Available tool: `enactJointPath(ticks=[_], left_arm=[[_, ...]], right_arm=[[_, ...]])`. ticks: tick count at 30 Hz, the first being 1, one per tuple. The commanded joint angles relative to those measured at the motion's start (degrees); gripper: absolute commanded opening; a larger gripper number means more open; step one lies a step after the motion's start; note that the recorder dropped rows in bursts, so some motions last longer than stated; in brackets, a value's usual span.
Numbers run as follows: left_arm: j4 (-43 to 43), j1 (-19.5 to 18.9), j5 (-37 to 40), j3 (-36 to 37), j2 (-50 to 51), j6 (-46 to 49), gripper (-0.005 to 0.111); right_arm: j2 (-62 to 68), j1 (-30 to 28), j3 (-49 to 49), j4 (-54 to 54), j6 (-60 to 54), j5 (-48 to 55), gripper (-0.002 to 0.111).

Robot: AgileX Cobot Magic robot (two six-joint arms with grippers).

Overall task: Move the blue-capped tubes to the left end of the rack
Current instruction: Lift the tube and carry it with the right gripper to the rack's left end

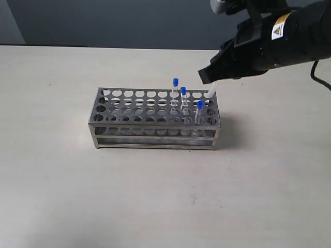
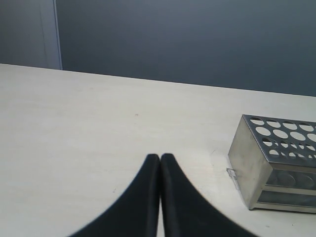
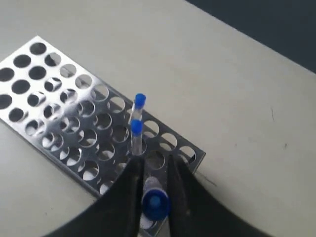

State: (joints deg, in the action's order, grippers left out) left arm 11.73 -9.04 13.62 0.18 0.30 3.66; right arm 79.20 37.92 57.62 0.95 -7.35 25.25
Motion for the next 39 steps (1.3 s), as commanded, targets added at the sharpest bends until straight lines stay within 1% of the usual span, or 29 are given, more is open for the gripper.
enactJointPath(ticks=[1,5,10,17,19,20,22,24,28,39], left_arm=[[0.0,0.6,0.2,-0.2,-0.3,0.0,0.001],[0.0,0.6,0.2,-0.2,-0.3,0.0,0.001],[0.0,0.6,0.2,-0.2,-0.3,0.0,0.001],[0.0,0.6,0.2,-0.2,-0.3,0.0,0.001],[0.0,0.6,0.2,-0.2,-0.3,0.0,0.001],[0.0,0.6,0.2,-0.2,-0.3,0.0,0.001],[0.0,0.6,0.2,-0.2,-0.3,0.0,0.001],[0.0,0.6,0.2,-0.2,-0.3,0.0,0.001],[0.0,0.6,0.2,-0.2,-0.3,0.0,0.001],[0.0,0.6,0.2,-0.2,-0.3,0.0,0.001]], right_arm=[[0.0,0.1,3.8,3.6,-1.1,0.6,0.000],[3.1,1.8,8.8,7.0,-6.3,2.6,-0.001],[11.9,6.3,18.4,8.8,-11.7,5.4,-0.001],[26.6,11.4,35.2,8.6,-17.7,11.5,-0.001],[31.0,12.1,40.2,8.7,-18.5,13.4,-0.001],[35.1,12.4,45.1,8.7,-18.7,15.6,-0.001],[40.0,12.7,51.5,8.7,-18.8,18.4,-0.001],[43.5,12.9,55.7,8.7,-19.2,19.0,-0.001],[47.0,13.4,59.7,9.0,-19.5,19.1,-0.001],[51.4,13.5,59.8,10.2,-19.7,19.1,-0.001]])
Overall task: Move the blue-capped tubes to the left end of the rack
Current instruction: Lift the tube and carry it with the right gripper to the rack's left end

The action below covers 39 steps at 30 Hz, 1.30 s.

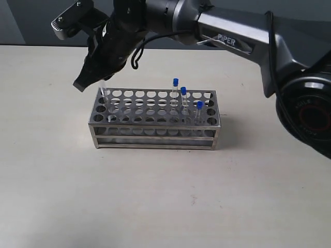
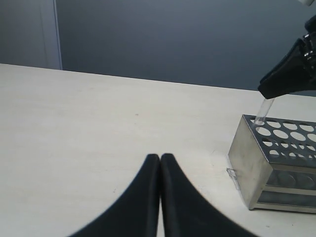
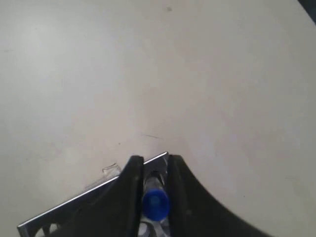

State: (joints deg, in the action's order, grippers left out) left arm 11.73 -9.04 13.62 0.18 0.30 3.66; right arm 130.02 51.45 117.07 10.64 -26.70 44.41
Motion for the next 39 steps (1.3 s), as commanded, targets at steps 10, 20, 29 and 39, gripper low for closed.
enactJointPath(ticks=[10,20,29,39], left_arm=[[0.0,0.6,0.2,-0.2,-0.3,0.0,0.001],[0.0,0.6,0.2,-0.2,-0.3,0.0,0.001],[0.0,0.6,0.2,-0.2,-0.3,0.0,0.001],[0.0,0.6,0.2,-0.2,-0.3,0.0,0.001]], right_arm=[[4.6,0.0,0.3,5.1,-0.1,-0.8,-0.001],[4.8,0.0,0.3,6.6,-0.1,1.2,0.048],[1.4,0.0,0.3,6.3,2.4,5.4,0.035],[-1.8,0.0,0.3,6.3,3.8,11.9,0.052]])
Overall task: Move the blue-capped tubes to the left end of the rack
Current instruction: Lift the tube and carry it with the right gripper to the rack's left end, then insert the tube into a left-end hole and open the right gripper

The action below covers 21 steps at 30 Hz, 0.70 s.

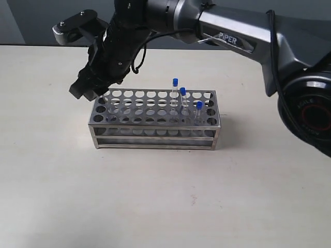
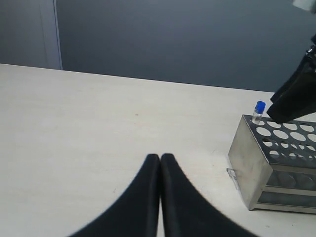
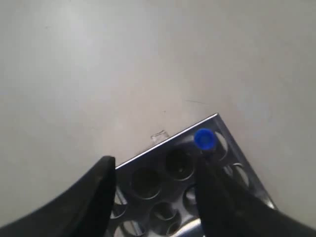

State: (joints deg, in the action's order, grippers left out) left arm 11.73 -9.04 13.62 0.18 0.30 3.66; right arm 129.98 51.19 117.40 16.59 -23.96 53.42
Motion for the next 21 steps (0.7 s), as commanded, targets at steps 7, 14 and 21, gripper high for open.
enactJointPath(ticks=[7,14,21], left_arm=[[0.0,0.6,0.2,-0.2,-0.3,0.0,0.001],[0.0,0.6,0.2,-0.2,-0.3,0.0,0.001],[0.0,0.6,0.2,-0.2,-0.3,0.0,0.001]], right_arm=[[-4.1,0.3,0.0,-0.9,1.5,3.5,0.052],[-7.2,0.2,0.0,-8.4,5.9,6.3,0.051],[-12.0,-1.0,0.0,-16.1,10.0,16.5,0.051]])
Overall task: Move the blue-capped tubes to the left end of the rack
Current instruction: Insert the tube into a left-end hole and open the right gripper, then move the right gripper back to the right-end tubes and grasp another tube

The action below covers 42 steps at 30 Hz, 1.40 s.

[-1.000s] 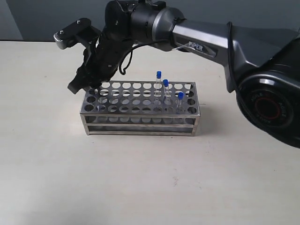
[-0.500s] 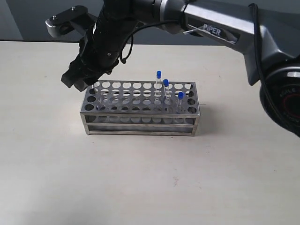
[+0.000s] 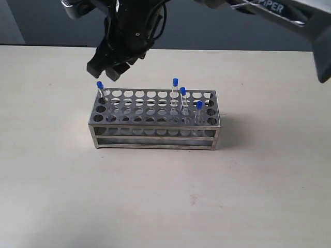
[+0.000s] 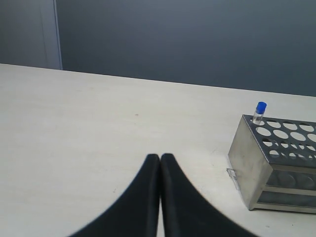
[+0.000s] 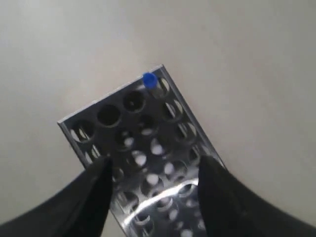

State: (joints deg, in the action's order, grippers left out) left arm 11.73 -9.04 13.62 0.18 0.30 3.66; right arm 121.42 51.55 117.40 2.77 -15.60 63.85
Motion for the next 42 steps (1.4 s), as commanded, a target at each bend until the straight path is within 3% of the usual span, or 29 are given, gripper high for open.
enactJointPath(ticks=[1,9,14,20,42], left_arm=[[0.0,0.6,0.2,-0.2,-0.3,0.0,0.001],[0.0,0.6,0.2,-0.2,-0.3,0.0,0.001],[0.0,0.6,0.2,-0.2,-0.3,0.0,0.001],[0.0,0.6,0.2,-0.2,-0.3,0.0,0.001],[0.0,0.6,0.2,-0.2,-0.3,0.0,0.001]], right_arm=[[-4.2,-2.1,-0.1,-1.8,1.6,6.1,0.051],[-12.7,-11.6,-11.9,1.7,2.5,6.1,0.032],[-20.4,-16.9,-26.6,6.8,2.2,2.3,0.031],[-25.7,-17.1,-37.6,9.6,0.8,-7.4,0.031],[-19.4,-17.1,-41.8,14.2,-1.9,-11.7,0.031]])
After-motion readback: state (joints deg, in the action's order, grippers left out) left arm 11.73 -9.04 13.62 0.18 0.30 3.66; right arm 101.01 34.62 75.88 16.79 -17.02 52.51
